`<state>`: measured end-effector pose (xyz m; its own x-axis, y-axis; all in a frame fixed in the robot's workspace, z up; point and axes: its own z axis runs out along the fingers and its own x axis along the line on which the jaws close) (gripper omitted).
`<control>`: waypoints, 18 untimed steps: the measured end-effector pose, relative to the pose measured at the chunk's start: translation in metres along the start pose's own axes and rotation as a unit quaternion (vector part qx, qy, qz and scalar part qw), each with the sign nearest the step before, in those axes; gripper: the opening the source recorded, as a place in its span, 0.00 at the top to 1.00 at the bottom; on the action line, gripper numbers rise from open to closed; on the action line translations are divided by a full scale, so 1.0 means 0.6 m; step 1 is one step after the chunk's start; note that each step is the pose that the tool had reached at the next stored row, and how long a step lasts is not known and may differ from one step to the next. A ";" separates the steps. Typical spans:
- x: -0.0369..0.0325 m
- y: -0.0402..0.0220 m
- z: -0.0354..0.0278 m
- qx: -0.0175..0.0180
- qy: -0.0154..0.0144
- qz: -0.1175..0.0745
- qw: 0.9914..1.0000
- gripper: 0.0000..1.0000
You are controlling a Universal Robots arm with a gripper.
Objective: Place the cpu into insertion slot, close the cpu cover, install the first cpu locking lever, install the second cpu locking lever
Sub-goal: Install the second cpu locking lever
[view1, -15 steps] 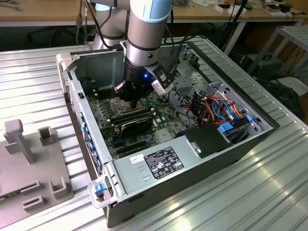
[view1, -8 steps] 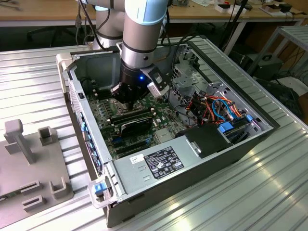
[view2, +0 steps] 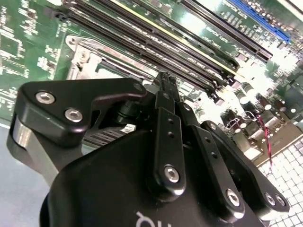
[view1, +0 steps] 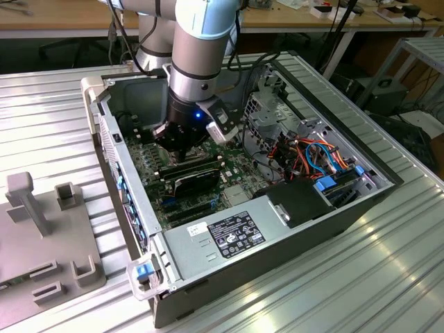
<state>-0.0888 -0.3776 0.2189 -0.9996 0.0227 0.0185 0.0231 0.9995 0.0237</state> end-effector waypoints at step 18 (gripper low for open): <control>0.014 -0.001 0.010 -0.002 0.001 -0.025 1.000 0.89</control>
<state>-0.0974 -0.3776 0.2131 -0.9995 -0.0268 0.0186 -0.0263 0.9992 0.0292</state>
